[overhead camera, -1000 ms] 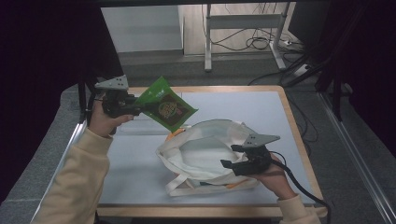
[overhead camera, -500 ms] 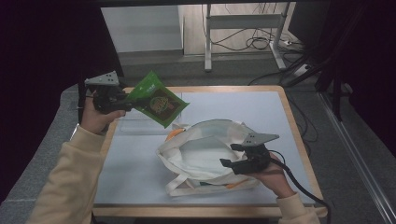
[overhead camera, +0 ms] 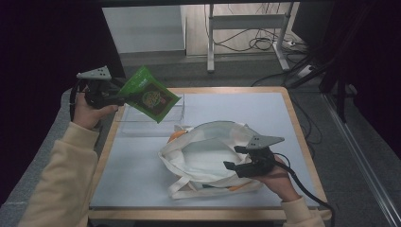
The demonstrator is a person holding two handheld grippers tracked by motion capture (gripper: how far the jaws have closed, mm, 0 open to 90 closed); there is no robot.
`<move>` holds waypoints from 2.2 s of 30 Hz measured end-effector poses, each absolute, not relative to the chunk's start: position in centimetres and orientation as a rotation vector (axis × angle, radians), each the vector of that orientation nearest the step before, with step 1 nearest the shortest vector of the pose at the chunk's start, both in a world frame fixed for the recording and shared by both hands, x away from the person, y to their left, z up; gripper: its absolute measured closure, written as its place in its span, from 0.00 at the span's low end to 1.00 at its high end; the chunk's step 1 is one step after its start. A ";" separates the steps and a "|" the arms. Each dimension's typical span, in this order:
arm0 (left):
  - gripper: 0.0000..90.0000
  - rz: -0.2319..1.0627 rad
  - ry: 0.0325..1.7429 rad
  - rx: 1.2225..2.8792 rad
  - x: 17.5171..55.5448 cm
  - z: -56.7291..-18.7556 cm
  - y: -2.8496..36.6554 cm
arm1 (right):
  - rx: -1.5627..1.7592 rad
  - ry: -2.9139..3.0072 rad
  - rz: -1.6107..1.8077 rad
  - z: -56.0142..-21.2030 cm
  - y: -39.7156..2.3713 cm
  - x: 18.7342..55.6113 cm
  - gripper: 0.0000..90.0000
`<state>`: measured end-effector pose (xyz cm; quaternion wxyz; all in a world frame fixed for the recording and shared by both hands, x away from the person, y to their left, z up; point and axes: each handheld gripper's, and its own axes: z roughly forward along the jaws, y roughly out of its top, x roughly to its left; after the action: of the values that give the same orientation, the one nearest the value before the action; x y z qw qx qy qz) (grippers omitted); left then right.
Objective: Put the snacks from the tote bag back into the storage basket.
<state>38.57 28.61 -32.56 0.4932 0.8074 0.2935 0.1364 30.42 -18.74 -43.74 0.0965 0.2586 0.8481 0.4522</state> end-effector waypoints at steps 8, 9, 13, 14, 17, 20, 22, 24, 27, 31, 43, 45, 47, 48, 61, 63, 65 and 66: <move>0.86 0.332 0.734 1.980 39.9 -33.4 28.9 | 0.765 2.519 1.329 -43.9 -18.6 30.3 0.32; 0.86 0.333 0.736 1.985 40.1 -33.5 29.0 | 0.765 2.519 1.329 -43.9 -18.6 30.2 0.32; 0.86 0.333 0.716 2.001 40.8 -33.6 28.9 | 0.764 2.517 1.319 -43.8 -18.7 30.2 0.32; 0.86 0.333 0.717 2.005 40.9 -33.7 28.8 | 0.765 2.516 1.321 -43.8 -18.7 30.1 0.32; 0.86 0.332 0.718 2.009 41.5 -33.9 28.8 | 0.764 2.513 1.325 -43.7 -18.7 30.0 0.32; 0.86 0.340 0.724 2.022 42.1 -34.1 28.8 | 0.764 2.511 1.330 -43.7 -18.7 30.0 0.32; 0.86 0.341 0.732 2.030 42.4 -34.4 28.7 | 0.762 2.512 1.324 -43.8 -18.7 30.0 0.32; 0.86 0.343 0.740 2.033 42.8 -34.6 28.8 | 0.763 2.511 1.325 -43.8 -18.6 29.9 0.32; 0.85 0.349 0.746 2.045 43.5 -34.9 28.9 | 0.759 2.514 1.326 -43.8 -18.6 29.9 0.32; 0.85 0.367 0.739 2.079 44.3 -34.9 28.7 | 0.757 2.514 1.330 -43.8 -18.6 29.8 0.32; 0.85 0.343 0.780 2.103 46.8 -36.0 28.5 | 0.755 2.519 1.322 -43.9 -18.5 29.7 0.32; 0.85 0.344 0.786 2.114 47.1 -36.3 28.4 | 0.755 2.519 1.324 -43.9 -18.5 29.7 0.32; 0.85 0.341 0.789 2.127 47.5 -36.6 28.2 | 0.755 2.518 1.324 -43.9 -18.5 29.7 0.32; 0.85 0.338 0.791 2.131 47.7 -36.8 28.1 | 0.755 2.518 1.326 -43.8 -18.6 29.7 0.32; 0.85 0.332 0.807 2.223 50.5 -38.1 26.7 | 0.751 2.523 1.326 -43.9 -18.5 29.7 0.32; 0.85 0.325 0.816 2.232 51.0 -38.4 26.5 | 0.752 2.521 1.325 -43.8 -18.6 29.7 0.32; 0.85 0.327 0.824 2.242 51.4 -38.8 26.4 | 0.755 2.516 1.330 -43.8 -18.6 29.7 0.32; 0.85 0.328 0.824 2.249 51.6 -38.9 26.3 | 0.757 2.515 1.331 -43.7 -18.7 29.7 0.32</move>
<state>51.57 26.31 -38.95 0.3544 0.8699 0.3186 0.1268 29.73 -18.67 -43.71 0.0986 0.2559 0.8500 0.4498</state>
